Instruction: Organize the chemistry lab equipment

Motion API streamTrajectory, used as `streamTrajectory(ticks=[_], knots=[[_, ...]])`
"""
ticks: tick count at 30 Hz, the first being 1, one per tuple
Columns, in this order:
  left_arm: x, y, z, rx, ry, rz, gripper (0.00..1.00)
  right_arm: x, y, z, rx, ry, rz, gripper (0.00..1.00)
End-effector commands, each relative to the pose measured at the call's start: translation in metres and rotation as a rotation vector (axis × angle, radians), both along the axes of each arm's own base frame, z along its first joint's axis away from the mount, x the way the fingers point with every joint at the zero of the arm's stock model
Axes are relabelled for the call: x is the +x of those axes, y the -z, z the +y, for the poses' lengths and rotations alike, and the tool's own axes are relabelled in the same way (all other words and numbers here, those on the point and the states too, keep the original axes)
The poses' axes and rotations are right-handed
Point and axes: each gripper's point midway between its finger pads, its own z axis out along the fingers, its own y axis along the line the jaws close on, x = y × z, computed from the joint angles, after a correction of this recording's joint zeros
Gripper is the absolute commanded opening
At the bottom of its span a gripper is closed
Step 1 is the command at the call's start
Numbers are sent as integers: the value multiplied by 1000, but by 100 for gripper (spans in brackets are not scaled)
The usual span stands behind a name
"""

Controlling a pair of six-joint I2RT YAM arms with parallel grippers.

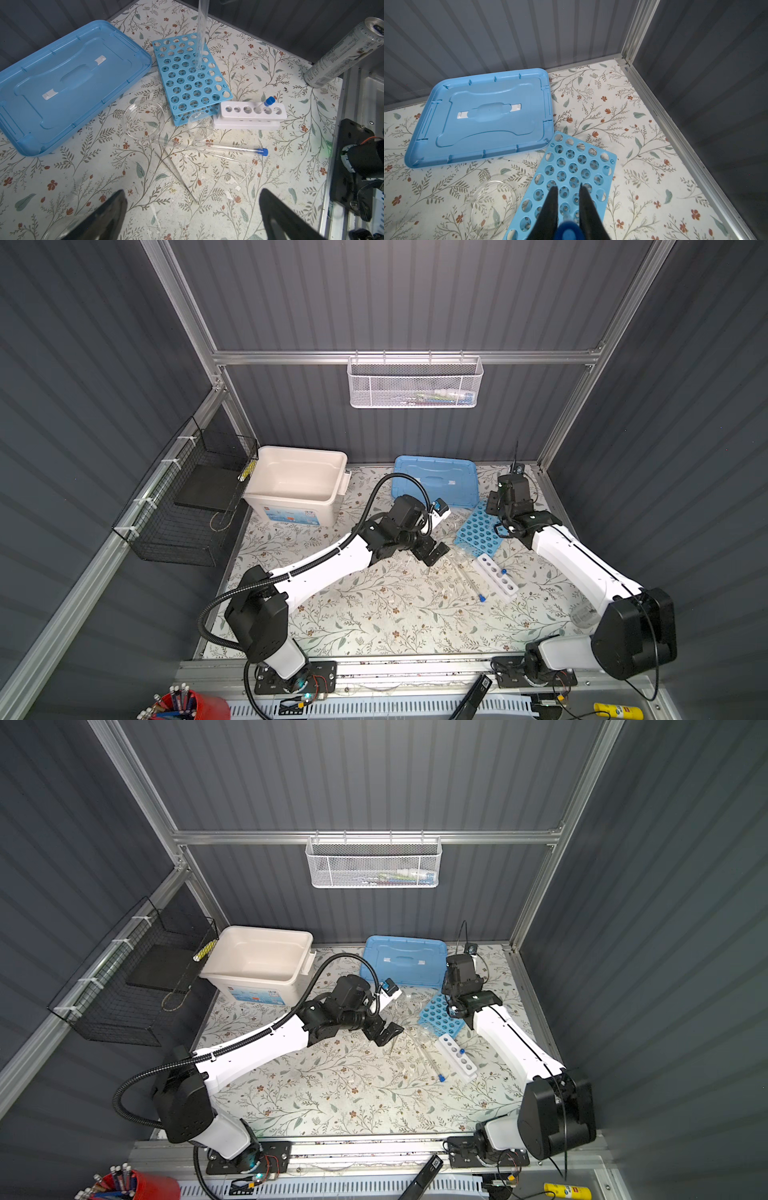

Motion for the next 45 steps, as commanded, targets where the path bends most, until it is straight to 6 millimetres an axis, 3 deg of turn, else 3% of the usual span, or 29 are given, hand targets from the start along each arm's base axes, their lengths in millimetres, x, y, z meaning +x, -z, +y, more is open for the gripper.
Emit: streamTrajectory(ticks=[1, 19, 35, 45], knots=[[1, 7, 2, 4, -16, 20, 100, 0, -14, 0, -19, 4, -74, 13], [0, 7, 5, 0, -23, 22, 100, -7, 1, 7, -58, 1, -83, 14], [-2, 5, 7, -7, -24, 18, 100, -23, 22, 0, -84, 45, -98, 14], [-2, 3, 7, -12, -24, 17, 100, -21, 34, 4, -83, 31, -86, 15]])
